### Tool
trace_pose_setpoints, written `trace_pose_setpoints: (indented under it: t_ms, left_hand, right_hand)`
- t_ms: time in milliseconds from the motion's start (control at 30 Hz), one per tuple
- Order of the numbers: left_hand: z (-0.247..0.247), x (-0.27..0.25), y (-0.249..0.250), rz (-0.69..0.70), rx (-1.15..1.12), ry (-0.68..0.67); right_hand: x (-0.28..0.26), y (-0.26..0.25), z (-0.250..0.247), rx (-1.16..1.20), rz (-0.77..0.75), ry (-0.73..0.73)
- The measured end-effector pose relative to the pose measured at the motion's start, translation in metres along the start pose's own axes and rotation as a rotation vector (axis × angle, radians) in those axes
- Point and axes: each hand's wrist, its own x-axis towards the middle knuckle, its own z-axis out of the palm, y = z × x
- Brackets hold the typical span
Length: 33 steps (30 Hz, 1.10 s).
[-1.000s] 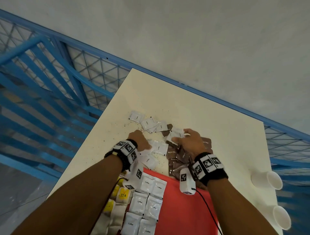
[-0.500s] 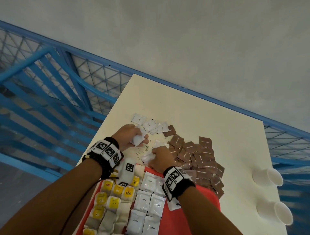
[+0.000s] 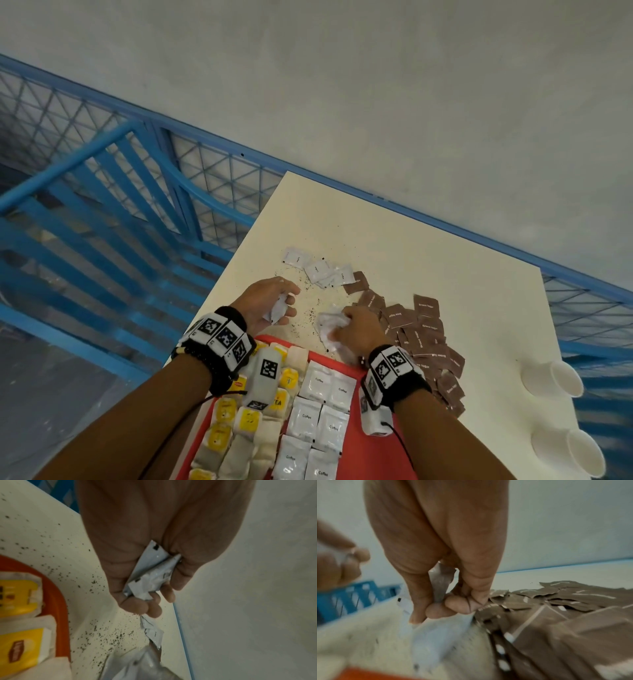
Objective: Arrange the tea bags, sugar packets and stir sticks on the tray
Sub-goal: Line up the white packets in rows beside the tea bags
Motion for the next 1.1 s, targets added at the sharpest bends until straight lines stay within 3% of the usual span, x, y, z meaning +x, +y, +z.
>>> trace_pose_setpoints:
  t_ms: [133,233,367,467,567,667,933,1000,1100]
  left_hand:
    - [0.006,-0.001,-0.005,-0.043,-0.015,-0.063]
    - [0.018,-0.002,-0.014,-0.001,-0.033,-0.263]
    - [0.024,-0.003,-0.021,0.049,-0.127,-0.140]
    - [0.012,-0.003,-0.024,0.023,-0.198,-0.071]
    - [-0.002,-0.012,-0.023,0.029,-0.143,-0.091]
    - [-0.013,-0.021,-0.022,0.058,-0.170,-0.140]
    - [-0.015,-0.046,-0.032,0.031,-0.371,-0.275]
    - [-0.008,-0.052,-0.037,0.030,-0.397,-0.244]
    - [0.008,-0.066,-0.041,0.053,-0.253,-0.160]
  right_hand:
    - [-0.014,-0.024,-0.023,0.521,0.005,-0.122]
    - [-0.016,-0.044,-0.030,0.582,-0.079,-0.206]
    - [-0.006,-0.049,-0.039,0.509,-0.011,-0.152]
    - [0.008,-0.027,-0.037,0.181,0.073,-0.009]
    - [0.011,-0.010,-0.018,-0.136,0.081,-0.031]
    - [0.010,-0.005,0.007,-0.196,0.069,0.007]
    - [-0.007,0.001,0.001,0.114,0.037,0.223]
    - [-0.032,0.000,-0.012,0.299,0.023,0.277]
    - [-0.080,-0.006,-0.031,0.604,0.021,0.206]
